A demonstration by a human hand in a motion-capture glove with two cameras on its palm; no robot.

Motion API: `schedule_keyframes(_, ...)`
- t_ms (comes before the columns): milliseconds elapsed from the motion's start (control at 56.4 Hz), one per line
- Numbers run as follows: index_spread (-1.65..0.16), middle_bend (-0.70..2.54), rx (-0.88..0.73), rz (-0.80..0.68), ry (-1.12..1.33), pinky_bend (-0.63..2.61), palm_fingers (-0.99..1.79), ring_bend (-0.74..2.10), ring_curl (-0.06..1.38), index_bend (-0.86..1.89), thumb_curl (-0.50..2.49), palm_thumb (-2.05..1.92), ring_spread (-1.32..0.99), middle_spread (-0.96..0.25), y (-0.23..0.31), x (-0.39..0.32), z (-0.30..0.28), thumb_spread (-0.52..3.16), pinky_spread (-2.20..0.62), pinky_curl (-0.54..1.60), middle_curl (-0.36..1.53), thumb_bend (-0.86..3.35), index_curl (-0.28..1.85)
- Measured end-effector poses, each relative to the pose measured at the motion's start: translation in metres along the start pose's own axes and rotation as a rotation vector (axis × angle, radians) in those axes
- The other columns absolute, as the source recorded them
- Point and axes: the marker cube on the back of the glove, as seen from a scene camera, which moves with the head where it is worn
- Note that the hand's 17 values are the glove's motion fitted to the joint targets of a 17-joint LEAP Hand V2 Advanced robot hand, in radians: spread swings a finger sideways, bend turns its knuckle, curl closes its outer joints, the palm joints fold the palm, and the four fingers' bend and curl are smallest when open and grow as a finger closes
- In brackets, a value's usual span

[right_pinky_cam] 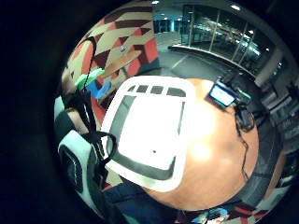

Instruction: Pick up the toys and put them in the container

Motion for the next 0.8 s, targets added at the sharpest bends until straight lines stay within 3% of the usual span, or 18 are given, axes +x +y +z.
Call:
schedule_keyframes(71,-0.34,0.72,-0.068,-0.010,0.017,1.23,1.00,1.38,0.53,0.53,1.13,0.66,-0.24,-0.19,-0.003,-0.008,0.021,0.32,-0.44,0.55,0.88,0.23,0.13)
schedule_keyframes(159,-0.31,0.60,-0.193,0.040,0.031,1.31,0.77,1.42,0.55,0.21,1.11,0.60,-0.25,-0.18,-0.010,0.004,0.033,0.41,-0.44,0.56,0.87,0.16,0.08)
schedule_keyframes(195,-0.30,0.47,-0.244,0.008,0.037,1.31,0.52,1.37,0.53,0.13,1.07,0.49,-0.24,-0.16,-0.005,-0.003,0.042,0.62,-0.42,0.56,0.82,0.13,0.07)
schedule_keyframes(230,-0.29,0.32,-0.256,-0.028,0.034,1.30,0.06,1.21,0.52,0.20,1.00,0.38,-0.19,-0.11,0.000,-0.010,0.048,0.73,-0.33,0.58,0.78,0.05,0.11)
schedule_keyframes(266,-0.27,0.26,-0.225,-0.037,0.022,1.29,-0.16,1.04,0.48,0.23,0.93,0.28,-0.14,-0.08,0.002,-0.009,0.045,0.83,-0.26,0.58,0.74,-0.02,0.14)
schedule_keyframes(407,-0.25,0.17,-0.065,-0.010,-0.012,1.17,-0.08,0.78,0.31,0.22,0.75,0.13,-0.06,-0.01,0.010,0.011,-0.001,1.09,-0.12,0.44,0.63,-0.03,0.18)
schedule_keyframes(602,-0.25,0.20,0.068,0.029,0.057,1.07,0.02,0.70,0.27,0.26,0.59,0.09,-0.03,0.01,0.041,0.051,-0.075,1.28,-0.04,0.38,0.58,-0.01,0.26)
schedule_keyframes(797,-0.23,0.24,0.136,0.062,0.141,0.97,0.10,0.64,0.24,0.32,0.49,0.10,-0.02,0.01,0.080,0.089,-0.106,1.36,-0.02,0.34,0.57,-0.01,0.32)
